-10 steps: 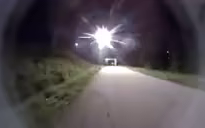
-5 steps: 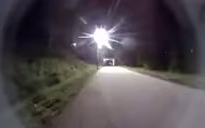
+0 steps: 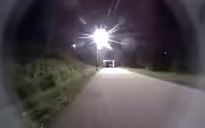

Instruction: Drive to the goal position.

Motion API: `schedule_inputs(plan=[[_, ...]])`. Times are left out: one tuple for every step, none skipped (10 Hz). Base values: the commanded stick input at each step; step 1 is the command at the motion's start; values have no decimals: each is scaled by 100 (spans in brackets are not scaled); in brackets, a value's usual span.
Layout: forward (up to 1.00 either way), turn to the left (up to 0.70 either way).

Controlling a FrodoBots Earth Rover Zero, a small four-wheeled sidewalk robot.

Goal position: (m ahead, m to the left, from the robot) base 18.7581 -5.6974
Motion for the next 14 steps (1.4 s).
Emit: schedule_inputs(plan=[[70,0],[70,0],[70,0],[70,0],[70,0],[70,0],[70,0],[70,0],[70,0],[70,0],[70,0],[70,0],[70,0],[70,0]])
